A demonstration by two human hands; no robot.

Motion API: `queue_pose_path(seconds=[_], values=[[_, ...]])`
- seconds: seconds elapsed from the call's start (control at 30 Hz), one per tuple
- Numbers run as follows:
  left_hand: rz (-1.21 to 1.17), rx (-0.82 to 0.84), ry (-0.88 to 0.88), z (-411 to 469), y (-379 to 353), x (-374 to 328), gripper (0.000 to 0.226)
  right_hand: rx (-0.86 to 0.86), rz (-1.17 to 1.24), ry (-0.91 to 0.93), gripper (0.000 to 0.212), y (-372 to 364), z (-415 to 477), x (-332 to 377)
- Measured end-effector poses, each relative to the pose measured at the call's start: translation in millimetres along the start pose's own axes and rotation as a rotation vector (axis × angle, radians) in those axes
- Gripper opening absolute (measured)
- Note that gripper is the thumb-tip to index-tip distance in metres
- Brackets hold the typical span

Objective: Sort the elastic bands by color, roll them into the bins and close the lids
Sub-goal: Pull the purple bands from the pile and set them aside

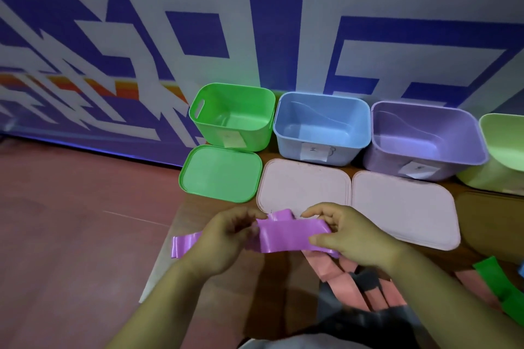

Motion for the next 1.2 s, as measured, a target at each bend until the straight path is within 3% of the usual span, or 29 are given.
queue_pose_path(seconds=[0.2, 0.43, 0.7, 0.97, 1.2], values=[[0.153, -0.087, 0.005, 1, 38, -1, 0.031, 0.132, 0.039, -0.004, 0.041, -19, 16, 0], [0.352, -0.190, 0.088, 11, 81, 30, 0.036, 0.147, -0.039, -0.008, 0.037, -28, 45, -9], [0.546, -0.177, 0.243, 27, 101, 79, 0.026, 0.153, -0.403, -0.056, 0.030, -36, 95, -24], [0.723, -0.184, 0.344, 43, 104, 123, 0.041, 0.016, -0.539, -0.200, 0.016, -22, 114, -50], [0.974, -0.278, 0.217, 44, 68, 116, 0.047, -0.161, -0.565, -0.350, 0.017, -4, 55, -73]])
Point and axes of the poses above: each hand's wrist, its own z-axis towards the middle knuckle, its own y-axis out of the back of the hand, x = y × z, the point moved 3 cm from there along z, towards the middle knuckle, and after that the axes turned 8 degrees about y, right-handed, at the moved point
